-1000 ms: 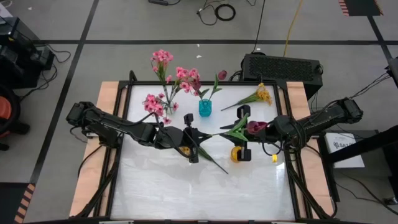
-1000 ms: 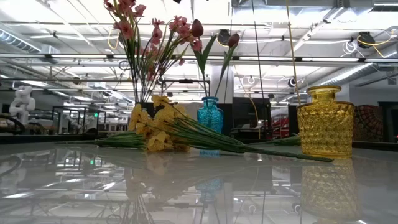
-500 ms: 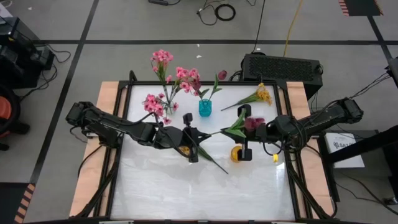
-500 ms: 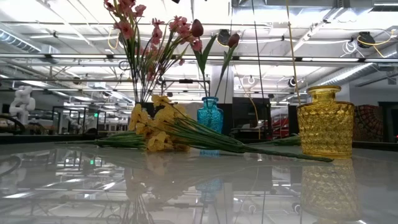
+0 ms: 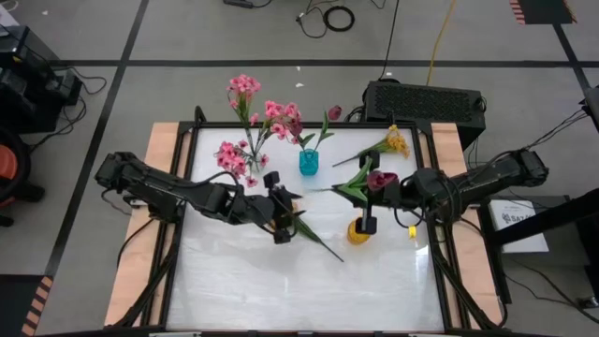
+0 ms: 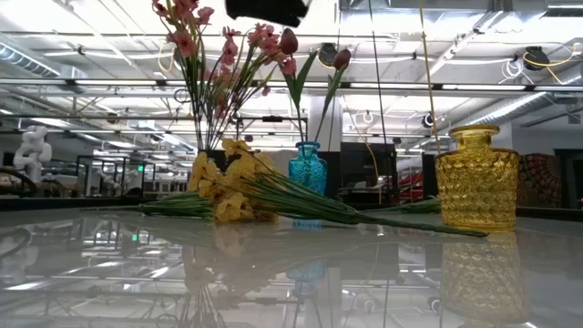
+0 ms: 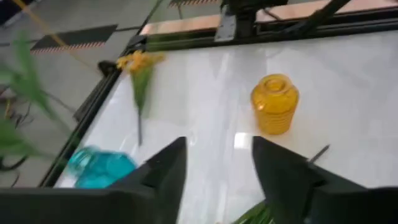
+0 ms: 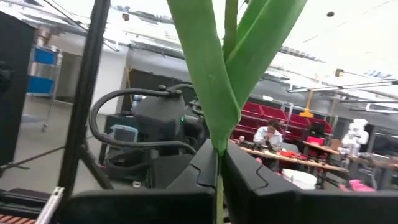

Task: Sort flowers into vase by color
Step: Put the red flower into the blue vase

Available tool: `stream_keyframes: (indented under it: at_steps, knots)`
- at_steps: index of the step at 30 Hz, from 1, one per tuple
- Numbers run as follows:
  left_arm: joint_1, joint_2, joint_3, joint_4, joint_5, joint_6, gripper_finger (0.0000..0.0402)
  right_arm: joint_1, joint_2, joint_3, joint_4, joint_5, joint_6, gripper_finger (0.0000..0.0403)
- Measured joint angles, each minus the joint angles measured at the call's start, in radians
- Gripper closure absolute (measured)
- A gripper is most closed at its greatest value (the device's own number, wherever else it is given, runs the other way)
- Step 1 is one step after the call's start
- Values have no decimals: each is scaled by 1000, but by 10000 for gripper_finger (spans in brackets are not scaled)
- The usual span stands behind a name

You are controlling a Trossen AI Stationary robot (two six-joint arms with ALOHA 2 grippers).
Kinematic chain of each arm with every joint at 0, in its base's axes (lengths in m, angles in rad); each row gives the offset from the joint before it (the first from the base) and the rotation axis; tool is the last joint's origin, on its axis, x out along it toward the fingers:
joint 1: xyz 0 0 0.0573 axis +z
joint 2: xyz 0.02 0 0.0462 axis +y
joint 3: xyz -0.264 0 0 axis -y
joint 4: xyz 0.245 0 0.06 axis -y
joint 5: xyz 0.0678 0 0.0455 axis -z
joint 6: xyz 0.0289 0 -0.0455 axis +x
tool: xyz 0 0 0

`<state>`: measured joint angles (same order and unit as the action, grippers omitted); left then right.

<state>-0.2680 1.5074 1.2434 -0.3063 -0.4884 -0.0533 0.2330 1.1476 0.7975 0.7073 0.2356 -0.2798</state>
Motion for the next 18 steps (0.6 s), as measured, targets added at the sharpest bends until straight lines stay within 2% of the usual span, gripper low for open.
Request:
stream_keyframes:
  at_steps: [3, 6, 9, 14, 18]
  knots:
    - [-8, -24, 2, -86, -6, -23, 168, -42, -24, 0, -38, -3, -11, 402]
    - [-21, -49, 0, -178, -5, -68, 142, -113, -41, 0, -100, -3, -4, 402]
    - [-34, -72, 1, -246, -6, -87, 134, -206, -37, 0, -137, -31, 8, 402]
    - [-45, -84, 1, -228, 5, -98, 133, -383, 15, 0, -141, -162, 60, 402]
    - [-48, -84, 1, -231, 10, -98, 133, -469, 88, 0, -133, -237, 76, 403]
